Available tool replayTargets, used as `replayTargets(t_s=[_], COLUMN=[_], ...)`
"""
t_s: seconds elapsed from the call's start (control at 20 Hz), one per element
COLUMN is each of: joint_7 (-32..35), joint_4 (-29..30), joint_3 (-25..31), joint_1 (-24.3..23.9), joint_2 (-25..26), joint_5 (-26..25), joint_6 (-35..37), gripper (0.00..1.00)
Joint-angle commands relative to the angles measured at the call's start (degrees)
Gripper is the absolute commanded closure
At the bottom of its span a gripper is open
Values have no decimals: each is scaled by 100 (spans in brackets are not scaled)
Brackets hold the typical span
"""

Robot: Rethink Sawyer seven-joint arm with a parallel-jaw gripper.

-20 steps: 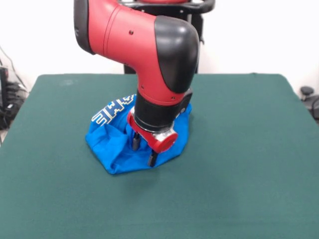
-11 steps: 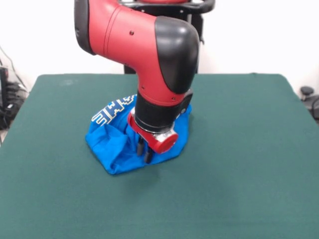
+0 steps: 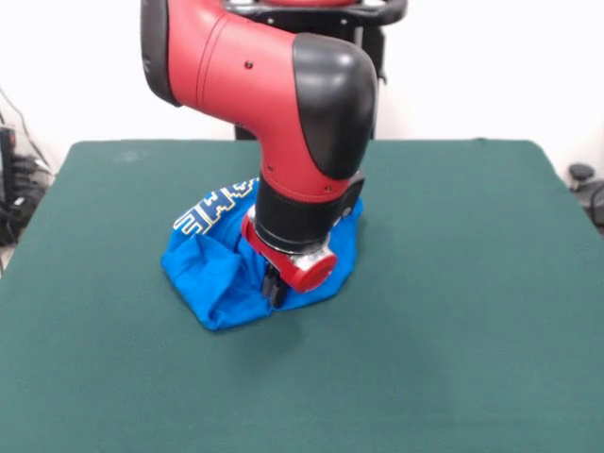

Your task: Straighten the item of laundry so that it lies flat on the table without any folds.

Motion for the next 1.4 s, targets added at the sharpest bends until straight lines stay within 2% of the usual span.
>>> replayTargets(t_s=[0.05,0.4,0.65,0.75,0.85,1.4], joint_7=[617,539,578,717,754,746], joint_4=[184,194,94,-237,-377,-977], joint_3=[828,762,784,702,672,659], joint_1=[-1,21,29,103,115,40], joint_2=[242,-377,-525,-779,-877,-1260], joint_5=[225,310,354,419,424,522], joint_6=[-65,958,1296,2141,2472,3656], gripper=[100,100,100,100,100,100])
